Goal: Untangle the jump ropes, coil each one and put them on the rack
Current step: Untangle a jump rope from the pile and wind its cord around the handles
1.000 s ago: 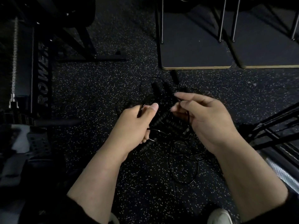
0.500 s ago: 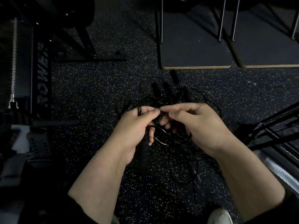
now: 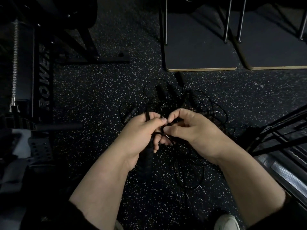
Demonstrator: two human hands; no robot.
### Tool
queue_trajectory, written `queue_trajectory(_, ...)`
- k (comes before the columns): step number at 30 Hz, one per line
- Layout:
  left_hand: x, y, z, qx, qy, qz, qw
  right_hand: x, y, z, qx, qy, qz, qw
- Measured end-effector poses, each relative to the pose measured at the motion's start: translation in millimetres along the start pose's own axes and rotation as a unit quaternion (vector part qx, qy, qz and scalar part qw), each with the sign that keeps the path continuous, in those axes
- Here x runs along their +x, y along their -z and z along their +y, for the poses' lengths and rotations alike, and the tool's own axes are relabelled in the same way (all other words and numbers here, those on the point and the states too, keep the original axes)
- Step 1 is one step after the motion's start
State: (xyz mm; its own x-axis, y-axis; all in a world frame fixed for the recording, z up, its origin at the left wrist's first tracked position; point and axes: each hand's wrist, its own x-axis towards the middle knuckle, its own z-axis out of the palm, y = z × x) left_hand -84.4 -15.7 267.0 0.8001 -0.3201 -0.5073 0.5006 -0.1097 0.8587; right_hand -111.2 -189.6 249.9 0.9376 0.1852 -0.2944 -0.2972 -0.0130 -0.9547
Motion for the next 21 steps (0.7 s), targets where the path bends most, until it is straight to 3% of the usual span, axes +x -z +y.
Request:
queue_trajectory(4,1,3,0,0.073,-0.045,0.005,0.996,2,-2,5,-0.076,0.006,0.018,0.997)
queue_trajectory(8,-3,9,5,0.107,-0.087,0.000,0.991,4,-7,5,-0.036,0.001,0.004,0.999)
queue_trajectory(12,-7,10,8,0.096,-0.133,0.012,0.986,13,-8,16,0.030,0.009,0.104,0.994)
queue_trajectory(15,-11,11,11,0.086,-0.158,-0.007,0.984,21,-4,22,-0.012,0.026,0.149,0.988)
queue_trajectory(18,-16,12,14,0.044,-0.191,-0.050,0.979,26,-2,27,-0.154,-0.002,0.139,0.978)
queue_trajectory(21,-17,17,16,0.030,-0.219,-0.032,0.975,27,0,34,-0.205,-0.039,0.214,0.954)
